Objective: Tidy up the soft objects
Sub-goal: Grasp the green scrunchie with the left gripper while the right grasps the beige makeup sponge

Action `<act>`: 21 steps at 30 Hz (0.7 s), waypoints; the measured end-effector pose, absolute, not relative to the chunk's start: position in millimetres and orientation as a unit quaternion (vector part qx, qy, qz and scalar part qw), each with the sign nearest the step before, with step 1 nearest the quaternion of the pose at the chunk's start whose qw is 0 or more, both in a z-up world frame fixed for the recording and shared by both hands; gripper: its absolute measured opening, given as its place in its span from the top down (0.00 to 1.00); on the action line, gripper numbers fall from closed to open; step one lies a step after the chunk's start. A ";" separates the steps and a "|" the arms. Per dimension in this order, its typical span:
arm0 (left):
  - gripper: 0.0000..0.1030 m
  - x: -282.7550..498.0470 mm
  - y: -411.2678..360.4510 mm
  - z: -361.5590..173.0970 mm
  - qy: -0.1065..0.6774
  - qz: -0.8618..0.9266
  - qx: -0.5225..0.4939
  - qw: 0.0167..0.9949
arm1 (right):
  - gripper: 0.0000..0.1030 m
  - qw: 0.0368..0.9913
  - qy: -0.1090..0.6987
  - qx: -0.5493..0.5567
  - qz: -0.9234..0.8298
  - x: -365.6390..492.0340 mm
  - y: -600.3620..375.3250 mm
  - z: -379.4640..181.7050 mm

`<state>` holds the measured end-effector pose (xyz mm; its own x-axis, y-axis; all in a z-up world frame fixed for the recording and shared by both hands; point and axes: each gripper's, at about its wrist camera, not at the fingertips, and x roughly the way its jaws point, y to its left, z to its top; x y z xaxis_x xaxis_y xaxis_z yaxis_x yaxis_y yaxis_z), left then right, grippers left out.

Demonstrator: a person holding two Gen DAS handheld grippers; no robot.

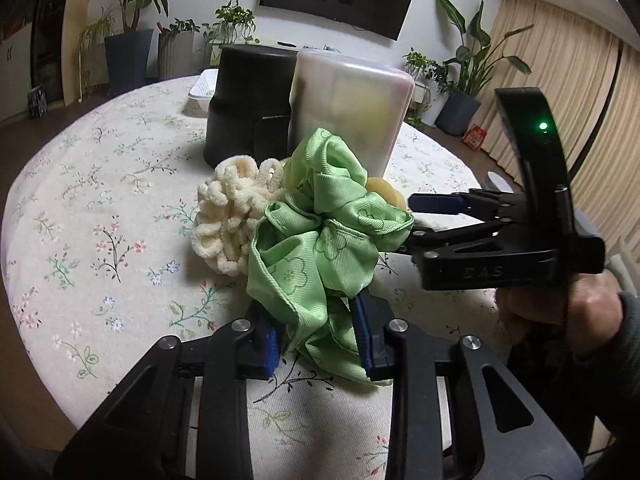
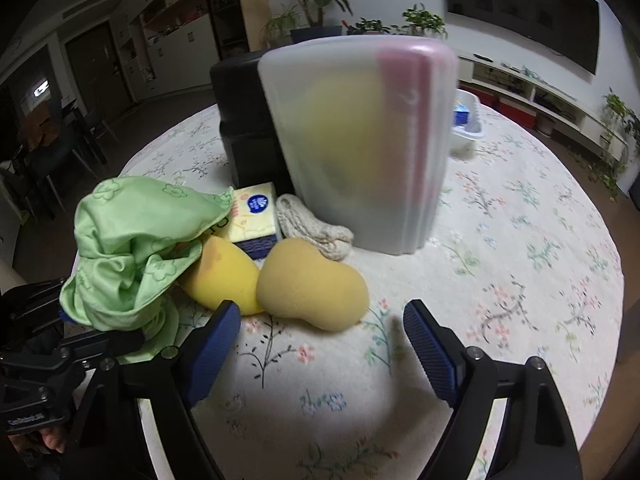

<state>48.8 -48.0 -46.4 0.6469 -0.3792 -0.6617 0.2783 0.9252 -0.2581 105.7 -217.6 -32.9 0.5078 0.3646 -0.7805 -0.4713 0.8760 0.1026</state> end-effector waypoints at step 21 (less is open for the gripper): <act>0.74 51.5 -41.0 -50.2 0.381 -0.193 -0.094 0.899 | 0.22 0.853 0.448 0.050 0.262 130.5 -231.2 -35.9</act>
